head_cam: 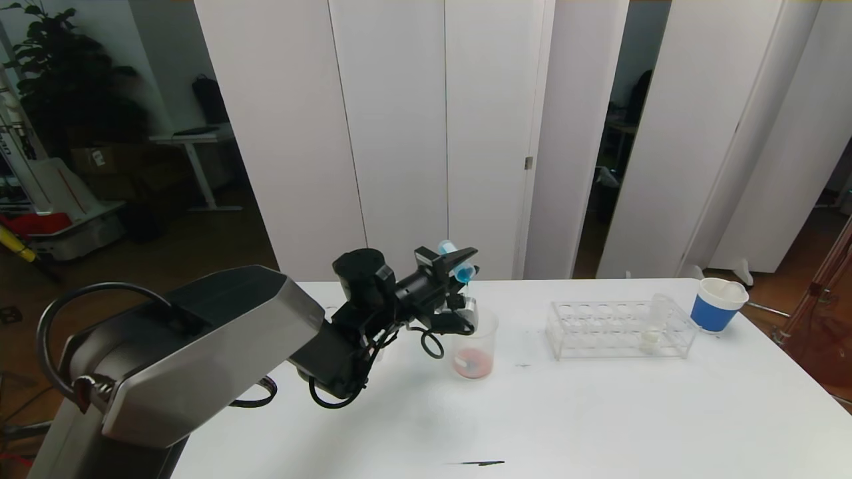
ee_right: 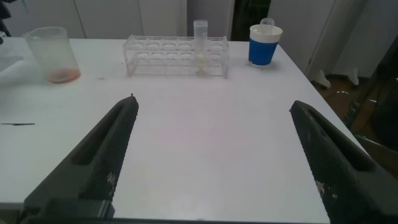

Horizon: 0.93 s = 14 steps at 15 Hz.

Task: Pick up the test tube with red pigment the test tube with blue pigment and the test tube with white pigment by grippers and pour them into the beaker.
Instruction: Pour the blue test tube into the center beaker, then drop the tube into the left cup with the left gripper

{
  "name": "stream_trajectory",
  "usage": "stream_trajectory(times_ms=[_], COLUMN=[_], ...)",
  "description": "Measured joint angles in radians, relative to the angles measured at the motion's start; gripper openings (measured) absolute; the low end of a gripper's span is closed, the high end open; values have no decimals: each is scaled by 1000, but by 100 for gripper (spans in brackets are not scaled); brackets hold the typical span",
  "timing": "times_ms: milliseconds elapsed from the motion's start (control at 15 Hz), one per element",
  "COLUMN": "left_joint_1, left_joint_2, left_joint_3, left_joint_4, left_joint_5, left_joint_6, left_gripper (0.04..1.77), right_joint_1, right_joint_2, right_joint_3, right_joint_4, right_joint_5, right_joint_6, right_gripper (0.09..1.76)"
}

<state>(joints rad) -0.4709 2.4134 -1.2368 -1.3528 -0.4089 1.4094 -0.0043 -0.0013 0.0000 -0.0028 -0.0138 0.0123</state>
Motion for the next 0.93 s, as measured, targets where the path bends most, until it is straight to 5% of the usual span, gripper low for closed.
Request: stream_trajectory(times_ms=[933], left_joint_1=[-3], left_joint_2=[-2], left_joint_3=[2], left_joint_4=[-3], left_joint_5=[0], left_joint_6=[2], left_gripper=[58], right_joint_1=[0], right_joint_2=[0], right_joint_3=[0], right_joint_4=[0], right_joint_5=[0], right_joint_6=[0], right_gripper=[175])
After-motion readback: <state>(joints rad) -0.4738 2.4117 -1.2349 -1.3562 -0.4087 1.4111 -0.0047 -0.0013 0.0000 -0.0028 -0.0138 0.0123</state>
